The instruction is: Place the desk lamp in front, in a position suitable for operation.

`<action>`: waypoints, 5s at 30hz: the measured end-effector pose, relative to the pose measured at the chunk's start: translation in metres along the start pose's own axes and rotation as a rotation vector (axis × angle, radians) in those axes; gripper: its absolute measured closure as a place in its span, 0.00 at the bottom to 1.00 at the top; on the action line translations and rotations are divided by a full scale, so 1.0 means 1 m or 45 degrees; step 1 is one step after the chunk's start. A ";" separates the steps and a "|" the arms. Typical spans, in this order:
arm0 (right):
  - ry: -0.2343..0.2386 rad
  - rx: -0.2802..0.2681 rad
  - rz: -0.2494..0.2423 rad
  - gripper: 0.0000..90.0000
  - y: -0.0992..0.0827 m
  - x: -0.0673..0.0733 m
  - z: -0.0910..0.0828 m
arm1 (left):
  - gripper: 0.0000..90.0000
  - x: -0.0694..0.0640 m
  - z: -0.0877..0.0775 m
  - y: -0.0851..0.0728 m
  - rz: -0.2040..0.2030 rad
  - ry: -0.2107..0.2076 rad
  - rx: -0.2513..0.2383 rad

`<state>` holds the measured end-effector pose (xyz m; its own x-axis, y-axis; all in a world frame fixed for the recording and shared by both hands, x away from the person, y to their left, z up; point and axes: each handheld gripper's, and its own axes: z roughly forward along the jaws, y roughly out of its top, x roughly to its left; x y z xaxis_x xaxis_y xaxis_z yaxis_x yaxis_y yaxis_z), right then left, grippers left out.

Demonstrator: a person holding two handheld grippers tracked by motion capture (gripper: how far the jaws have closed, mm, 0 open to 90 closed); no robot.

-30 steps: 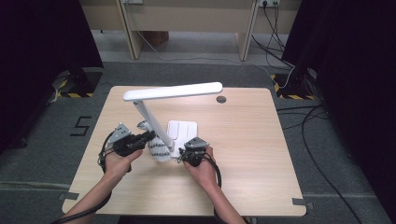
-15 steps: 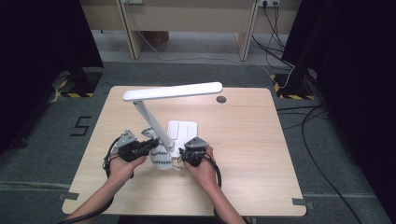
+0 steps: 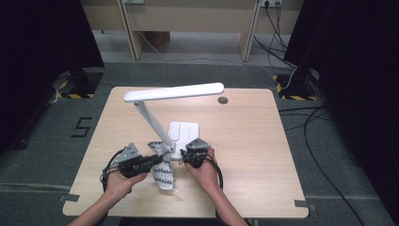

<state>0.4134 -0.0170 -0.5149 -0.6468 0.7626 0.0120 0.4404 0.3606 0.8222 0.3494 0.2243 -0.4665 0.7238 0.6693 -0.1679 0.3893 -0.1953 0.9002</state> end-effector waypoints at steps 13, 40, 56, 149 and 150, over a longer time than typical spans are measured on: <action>0.004 0.000 0.000 0.76 0.000 0.000 0.000 | 0.93 0.001 0.004 0.007 0.019 0.026 0.005; 0.000 -0.003 0.000 0.76 0.000 0.000 0.000 | 0.93 -0.007 -0.085 0.060 0.090 0.123 -0.260; 0.001 -0.001 0.003 0.76 0.000 0.000 0.000 | 0.93 -0.001 -0.093 0.115 0.207 0.236 -0.396; 0.233 -0.080 -0.113 0.43 0.012 0.045 -0.030 | 0.92 -0.016 0.024 0.015 -0.101 -0.034 -0.021; 0.240 -0.075 -0.108 0.49 0.012 0.045 -0.031 | 0.92 -0.016 0.024 0.015 -0.106 -0.038 -0.024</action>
<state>0.3705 0.0047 -0.4874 -0.7872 0.6152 0.0429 0.3458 0.3827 0.8567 0.3574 0.1932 -0.4599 0.7062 0.6607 -0.2544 0.4384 -0.1259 0.8899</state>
